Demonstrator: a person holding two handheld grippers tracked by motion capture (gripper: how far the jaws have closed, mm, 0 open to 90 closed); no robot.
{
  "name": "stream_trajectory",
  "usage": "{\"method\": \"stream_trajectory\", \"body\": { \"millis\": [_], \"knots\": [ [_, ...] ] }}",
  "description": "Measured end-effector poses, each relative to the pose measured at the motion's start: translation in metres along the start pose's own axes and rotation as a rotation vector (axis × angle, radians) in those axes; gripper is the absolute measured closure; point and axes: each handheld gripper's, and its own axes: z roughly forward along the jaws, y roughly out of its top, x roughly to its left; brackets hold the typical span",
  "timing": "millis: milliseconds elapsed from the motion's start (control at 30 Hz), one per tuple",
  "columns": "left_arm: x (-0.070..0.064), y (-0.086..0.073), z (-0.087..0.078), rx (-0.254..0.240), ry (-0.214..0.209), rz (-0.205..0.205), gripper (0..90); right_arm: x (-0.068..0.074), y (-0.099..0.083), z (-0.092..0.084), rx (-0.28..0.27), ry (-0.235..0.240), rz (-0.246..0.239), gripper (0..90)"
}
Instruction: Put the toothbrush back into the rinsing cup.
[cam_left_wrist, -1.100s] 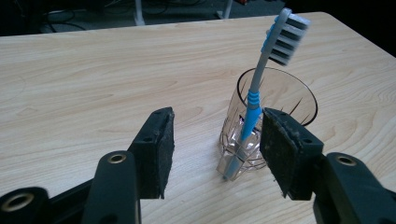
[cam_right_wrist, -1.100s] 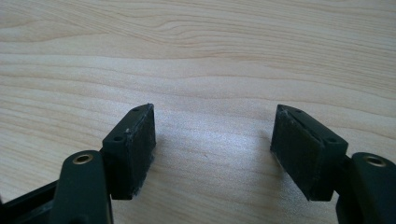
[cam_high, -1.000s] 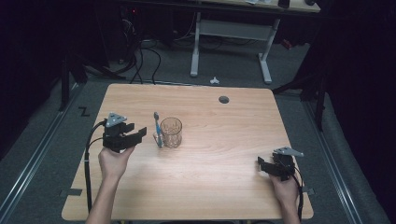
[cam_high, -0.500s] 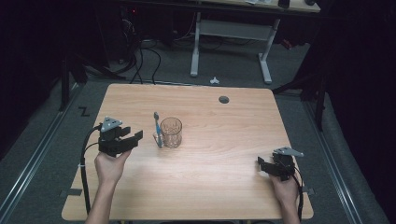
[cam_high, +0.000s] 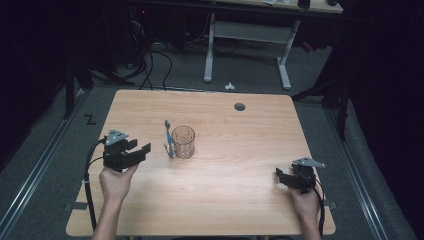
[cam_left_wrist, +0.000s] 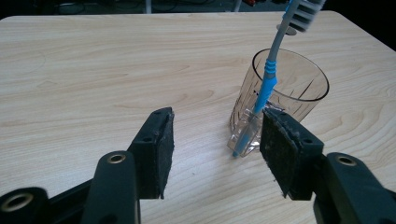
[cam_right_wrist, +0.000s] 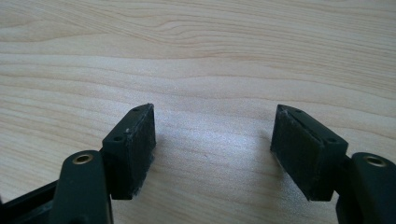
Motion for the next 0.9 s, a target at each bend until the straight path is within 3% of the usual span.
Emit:
{"method": "stream_trajectory", "body": {
  "millis": [900],
  "knots": [
    [0.000, -0.026, 0.004, 0.011, 0.014, -0.039, 44.9, 0.000, 0.000, 0.000, 0.000, 0.000, 0.000, 30.9]
  ]
}}
